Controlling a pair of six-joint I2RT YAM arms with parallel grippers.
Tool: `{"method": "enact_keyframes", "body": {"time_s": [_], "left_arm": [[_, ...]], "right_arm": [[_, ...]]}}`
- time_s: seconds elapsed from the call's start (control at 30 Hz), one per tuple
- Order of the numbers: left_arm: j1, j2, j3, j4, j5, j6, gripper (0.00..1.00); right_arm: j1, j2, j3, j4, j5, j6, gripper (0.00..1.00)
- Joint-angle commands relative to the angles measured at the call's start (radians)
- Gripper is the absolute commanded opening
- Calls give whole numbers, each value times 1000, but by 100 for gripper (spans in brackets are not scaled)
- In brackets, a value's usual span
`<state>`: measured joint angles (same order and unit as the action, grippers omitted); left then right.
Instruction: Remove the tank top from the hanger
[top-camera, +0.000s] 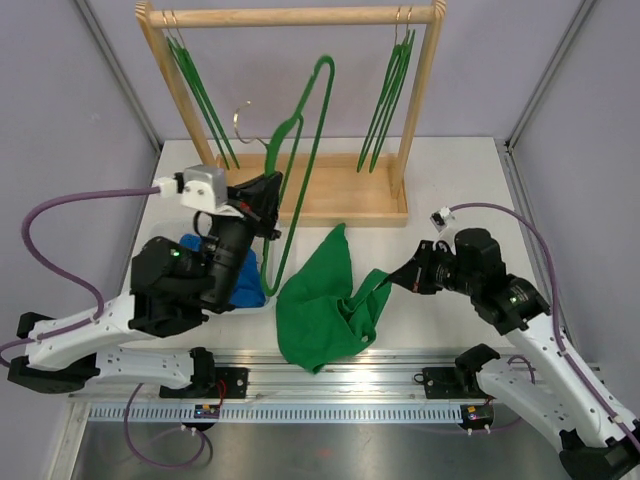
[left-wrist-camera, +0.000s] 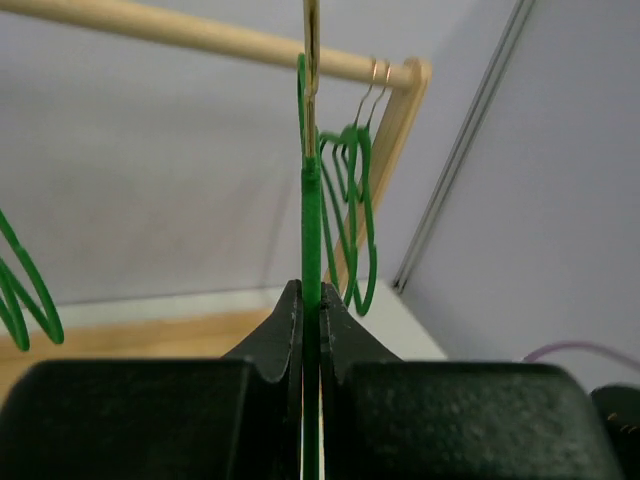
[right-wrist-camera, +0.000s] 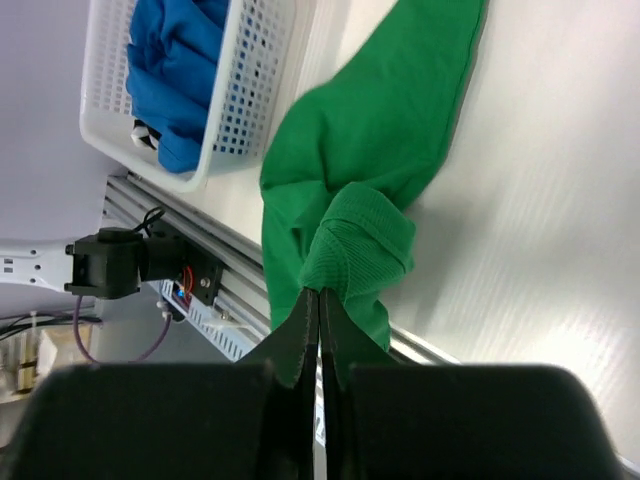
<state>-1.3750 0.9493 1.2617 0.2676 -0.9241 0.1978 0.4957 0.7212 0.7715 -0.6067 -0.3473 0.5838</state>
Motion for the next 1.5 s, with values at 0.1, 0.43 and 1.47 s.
{"method": "enact_keyframes", "body": {"time_s": [0.1,0.43,1.47], "left_arm": [[42,132,220,-643,-101,-354,0],[315,397,603,-953,236,-437,0],[611,1086,1254,-492,536,-127,0]], "right_arm": [[30,102,256,-195,113,-136,0],[127,156,180,-137,159,-119,100],[126,-181,-27,-36,-30,4,99]]}}
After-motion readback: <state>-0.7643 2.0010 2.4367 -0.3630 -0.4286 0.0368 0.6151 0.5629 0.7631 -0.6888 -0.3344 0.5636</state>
